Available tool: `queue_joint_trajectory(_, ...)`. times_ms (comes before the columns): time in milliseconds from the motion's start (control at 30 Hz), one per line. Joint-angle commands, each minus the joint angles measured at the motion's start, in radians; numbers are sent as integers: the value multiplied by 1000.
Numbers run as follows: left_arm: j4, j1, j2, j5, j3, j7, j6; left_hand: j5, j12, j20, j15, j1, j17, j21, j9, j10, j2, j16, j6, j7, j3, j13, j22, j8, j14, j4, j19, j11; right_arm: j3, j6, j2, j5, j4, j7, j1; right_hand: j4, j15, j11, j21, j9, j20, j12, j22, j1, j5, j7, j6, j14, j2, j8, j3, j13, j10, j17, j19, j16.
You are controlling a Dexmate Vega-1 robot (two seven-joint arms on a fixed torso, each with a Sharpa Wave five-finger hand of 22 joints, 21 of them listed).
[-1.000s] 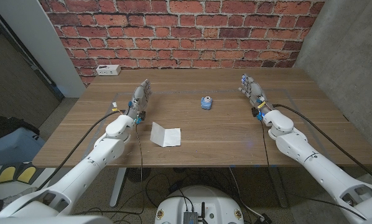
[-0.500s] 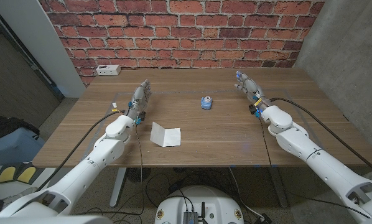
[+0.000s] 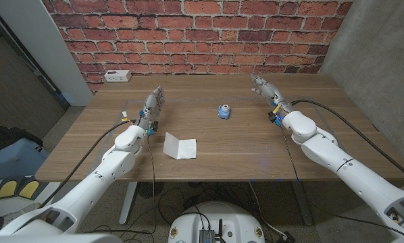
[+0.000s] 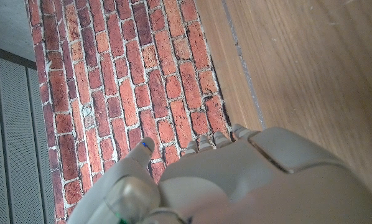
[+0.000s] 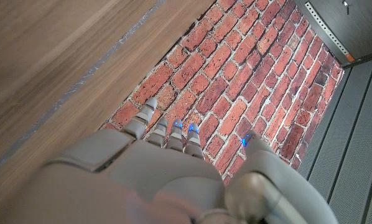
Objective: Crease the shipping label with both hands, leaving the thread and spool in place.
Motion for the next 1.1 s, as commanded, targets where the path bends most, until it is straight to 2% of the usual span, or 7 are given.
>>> queue_joint_trajectory(33, -9, 5, 5, -5, 3, -3, 13, 5, 9, 1, -14, 4, 2, 7, 1, -199, 41, 5, -164, -7, 1, 1, 1, 7, -229, -5, -53, 7, -23, -35, -34, -99, -78, -16, 4, -11, 3, 2, 6, 4, -8, 5, 2, 15, 6, -2, 13, 11, 0, 6, 2, 6, 16, 4, 12, 4)
queue_joint_trajectory(133, -9, 5, 6, -6, 3, -5, 15, 5, 9, 2, -14, 5, 2, 7, 1, -198, 40, 5, -163, -7, 1, 1, 1, 6, -228, -5, -52, 7, -28, -49, -42, -124, -98, -17, 6, -14, 3, 4, 8, 4, -15, 6, 2, 18, 5, -2, 15, 15, 1, 5, 3, 6, 21, 4, 17, 4)
queue_joint_trajectory(600, 3, -4, 1, -6, 8, -14, 16, 5, 9, 1, -13, 5, 2, 8, 1, -196, 39, 5, -161, -8, -1, 1, 1, 5, -226, -7, -49, 7, -57, -116, -74, -257, -202, -21, 17, -22, -4, -3, 7, 5, -9, 6, 2, 24, 5, -13, 33, 24, 1, 8, 4, 6, 31, 4, 20, 4)
queue_joint_trajectory(1100, 7, -6, 1, -7, 9, -16, 19, 6, 8, 1, -11, 6, 3, 7, 1, -196, 38, 4, -159, -8, -2, 1, 1, 4, -225, -7, -48, 6, -95, -184, -88, -364, -275, 20, 49, -28, -9, -3, 7, 5, -13, 7, 2, 27, 3, -18, 49, 30, 2, 9, 5, 6, 43, 5, 26, 4)
